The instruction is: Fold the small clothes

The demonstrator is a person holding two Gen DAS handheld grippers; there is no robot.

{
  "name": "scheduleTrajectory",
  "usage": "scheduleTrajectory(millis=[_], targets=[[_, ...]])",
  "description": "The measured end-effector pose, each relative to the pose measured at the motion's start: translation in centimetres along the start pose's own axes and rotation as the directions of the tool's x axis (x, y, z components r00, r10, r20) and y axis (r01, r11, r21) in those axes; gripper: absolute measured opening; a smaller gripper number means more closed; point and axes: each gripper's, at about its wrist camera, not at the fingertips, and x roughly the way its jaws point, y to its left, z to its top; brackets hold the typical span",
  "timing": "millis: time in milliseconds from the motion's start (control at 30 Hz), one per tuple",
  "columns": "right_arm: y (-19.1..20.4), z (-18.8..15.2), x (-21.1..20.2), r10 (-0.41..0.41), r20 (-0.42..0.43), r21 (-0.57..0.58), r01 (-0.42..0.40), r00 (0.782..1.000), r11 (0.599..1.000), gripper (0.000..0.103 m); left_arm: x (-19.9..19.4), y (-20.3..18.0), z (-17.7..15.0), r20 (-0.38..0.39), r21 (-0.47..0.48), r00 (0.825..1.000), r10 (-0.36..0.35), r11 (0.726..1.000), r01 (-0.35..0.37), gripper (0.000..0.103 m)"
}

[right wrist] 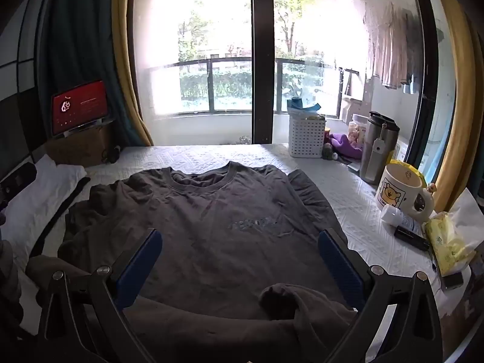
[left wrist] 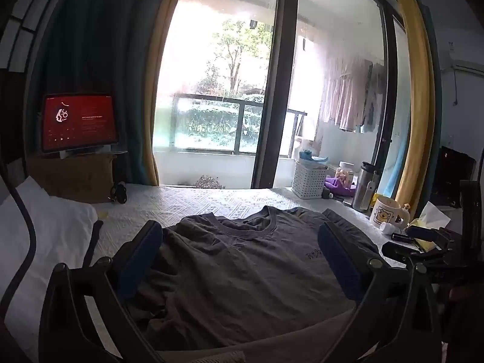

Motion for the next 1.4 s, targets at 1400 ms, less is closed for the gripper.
scheduleTrajectory(millis=[1400], targets=[[-0.5,0.4,-0.2,0.001,-0.024,0.032,0.000,1.000,0.999,0.103,-0.2,-0.3,0.5,-0.016,0.003,1.000,0.002,1.000,-0.002,0.101]])
